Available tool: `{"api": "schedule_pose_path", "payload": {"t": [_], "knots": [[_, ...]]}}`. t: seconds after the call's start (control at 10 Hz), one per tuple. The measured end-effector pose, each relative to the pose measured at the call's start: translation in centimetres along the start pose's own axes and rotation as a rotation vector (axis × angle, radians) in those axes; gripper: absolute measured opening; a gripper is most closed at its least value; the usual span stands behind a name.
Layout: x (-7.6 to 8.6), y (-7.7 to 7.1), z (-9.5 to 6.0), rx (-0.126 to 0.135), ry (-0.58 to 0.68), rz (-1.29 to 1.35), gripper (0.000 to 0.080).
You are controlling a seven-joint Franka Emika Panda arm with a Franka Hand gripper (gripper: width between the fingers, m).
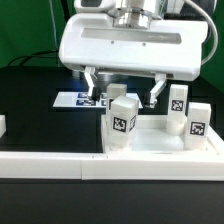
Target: Assemble square table
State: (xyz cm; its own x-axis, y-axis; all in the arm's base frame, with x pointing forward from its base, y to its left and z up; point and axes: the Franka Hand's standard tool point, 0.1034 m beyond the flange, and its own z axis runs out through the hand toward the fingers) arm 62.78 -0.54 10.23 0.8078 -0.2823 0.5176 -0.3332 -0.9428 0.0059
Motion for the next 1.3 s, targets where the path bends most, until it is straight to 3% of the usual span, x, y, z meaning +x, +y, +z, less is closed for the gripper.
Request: {"api": "schedule_pose_path", "payload": {"t": [0.4, 0.6, 1.2, 1.3], "knots": [[0.7, 0.1, 0.5, -0.008, -0.369, 0.062, 0.0649], [0.8, 0.2, 0.6, -0.016, -0.497, 0.076, 0.0649], [-0.2, 0.6, 1.5, -0.032, -0.527, 0.101, 0.0649], [-0.2, 0.6, 1.5, -0.037, -0.527, 0.119, 0.0619]]}}
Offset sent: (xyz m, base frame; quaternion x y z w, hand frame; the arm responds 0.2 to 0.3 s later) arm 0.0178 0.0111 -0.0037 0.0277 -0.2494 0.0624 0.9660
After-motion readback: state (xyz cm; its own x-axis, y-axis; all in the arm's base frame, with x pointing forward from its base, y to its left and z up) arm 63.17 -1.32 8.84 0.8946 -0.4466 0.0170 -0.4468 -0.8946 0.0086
